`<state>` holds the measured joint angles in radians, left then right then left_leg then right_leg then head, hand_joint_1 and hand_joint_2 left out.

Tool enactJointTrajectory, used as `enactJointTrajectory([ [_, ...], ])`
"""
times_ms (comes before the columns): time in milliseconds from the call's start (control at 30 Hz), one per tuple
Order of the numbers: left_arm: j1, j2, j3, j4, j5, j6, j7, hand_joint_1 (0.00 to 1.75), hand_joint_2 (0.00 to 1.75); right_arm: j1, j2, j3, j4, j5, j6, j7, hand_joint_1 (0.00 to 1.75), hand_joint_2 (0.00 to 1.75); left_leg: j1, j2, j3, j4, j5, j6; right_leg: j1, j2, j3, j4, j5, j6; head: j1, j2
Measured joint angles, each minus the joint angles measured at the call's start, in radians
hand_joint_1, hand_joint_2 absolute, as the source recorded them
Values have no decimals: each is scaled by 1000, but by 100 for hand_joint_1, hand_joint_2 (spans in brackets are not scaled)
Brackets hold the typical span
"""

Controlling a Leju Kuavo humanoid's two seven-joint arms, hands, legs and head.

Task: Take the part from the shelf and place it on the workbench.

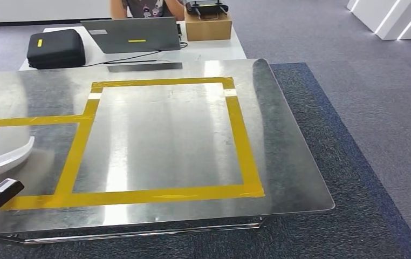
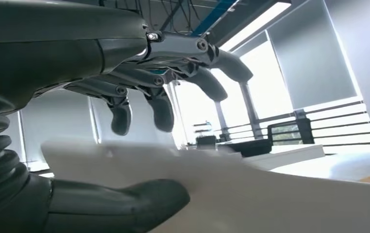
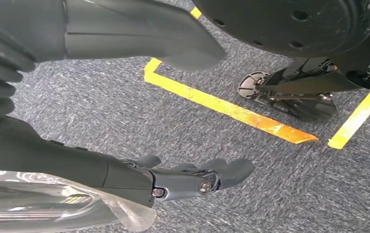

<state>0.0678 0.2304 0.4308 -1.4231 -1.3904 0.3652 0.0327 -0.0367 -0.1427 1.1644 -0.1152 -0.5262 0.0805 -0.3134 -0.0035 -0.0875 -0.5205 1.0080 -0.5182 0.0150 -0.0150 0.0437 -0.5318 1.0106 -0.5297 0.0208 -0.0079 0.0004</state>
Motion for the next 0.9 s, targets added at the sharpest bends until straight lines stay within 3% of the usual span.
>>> enactJointTrajectory([
  [67,1,0,1,-3,0,8,1,0,0,0,0,0,0,0,0,0,0,0,0,0,0,0,0,0,0,0,0,0,0,0,0,0],
  [533,19,-31,0,-41,36,79,-45,0,0,1,0,9,0,-11,-2,3,0,0,0,0,0,0,0,0,0,0,0,-1,0,0,0,0],
  [633,48,-74,-15,-105,88,141,-93,0,0,3,0,9,0,-26,-12,9,0,0,-1,0,0,2,-2,2,-2,0,0,-3,1,2,0,0],
  [800,160,-196,-108,-310,180,292,-201,0,0,11,8,8,-3,-60,-33,22,0,0,-4,6,4,-4,0,20,-7,3,2,-12,1,19,0,0],
  [867,204,-239,-153,-386,201,321,-227,0,0,14,9,7,-3,-67,-38,25,0,0,2,15,14,-24,12,29,-3,-10,-13,21,-26,22,3,0],
  [900,223,-259,-171,-418,214,328,-244,0,0,15,10,7,-3,-71,-41,26,0,0,5,20,17,-30,17,32,-2,-20,-36,68,-55,23,6,0],
])
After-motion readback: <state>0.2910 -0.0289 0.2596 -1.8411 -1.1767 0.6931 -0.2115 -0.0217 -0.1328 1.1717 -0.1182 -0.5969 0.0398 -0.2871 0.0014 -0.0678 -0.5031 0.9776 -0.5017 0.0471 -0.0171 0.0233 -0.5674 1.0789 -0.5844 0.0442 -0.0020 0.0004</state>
